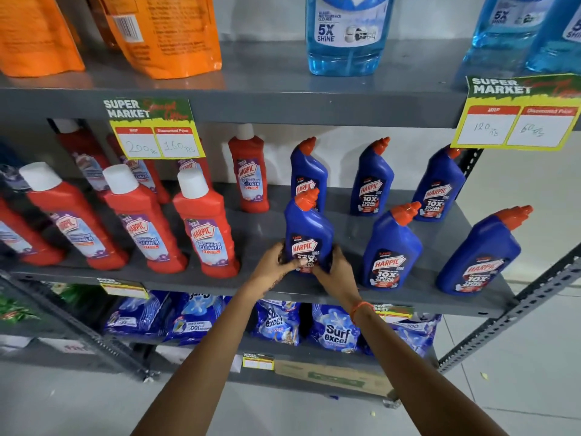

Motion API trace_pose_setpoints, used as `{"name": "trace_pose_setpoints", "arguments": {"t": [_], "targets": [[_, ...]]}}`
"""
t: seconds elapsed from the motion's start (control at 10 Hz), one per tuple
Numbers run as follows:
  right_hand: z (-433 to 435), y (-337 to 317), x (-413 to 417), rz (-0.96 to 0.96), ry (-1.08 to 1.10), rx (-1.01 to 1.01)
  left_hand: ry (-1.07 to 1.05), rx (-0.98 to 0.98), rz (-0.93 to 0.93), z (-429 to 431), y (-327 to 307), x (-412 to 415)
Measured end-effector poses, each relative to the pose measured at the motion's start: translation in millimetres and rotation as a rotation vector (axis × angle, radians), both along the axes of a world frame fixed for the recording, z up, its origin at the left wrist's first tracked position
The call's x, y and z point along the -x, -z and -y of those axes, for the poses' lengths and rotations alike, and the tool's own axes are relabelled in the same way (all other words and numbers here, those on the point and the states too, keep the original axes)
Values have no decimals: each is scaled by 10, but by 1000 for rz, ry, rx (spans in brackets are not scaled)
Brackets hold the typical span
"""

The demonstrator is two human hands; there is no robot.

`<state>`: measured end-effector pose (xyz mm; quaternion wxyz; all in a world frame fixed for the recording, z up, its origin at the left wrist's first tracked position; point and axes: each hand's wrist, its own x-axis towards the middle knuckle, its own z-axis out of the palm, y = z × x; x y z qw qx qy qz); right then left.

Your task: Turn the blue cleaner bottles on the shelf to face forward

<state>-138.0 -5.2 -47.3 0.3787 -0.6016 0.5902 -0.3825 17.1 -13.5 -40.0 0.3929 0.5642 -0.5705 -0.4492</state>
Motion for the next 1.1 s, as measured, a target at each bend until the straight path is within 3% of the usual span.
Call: {"name": "trace_pose_setpoints", "arguments": {"t": [0.5,0.9,1.0,1.1], "targets": [[-163,-27,24,40,-10,-44,12,-5,68,-153,-35,11],[-189,-162,-6,-108,-60,-125,39,-82,135,-202,-87,-31],[-198,-248,19,-223,-79,-143,68,-124,299,-249,-170,-2],[-322,-572,146,-370,-122,-192,59,-150,662,-323,-416,147]]}}
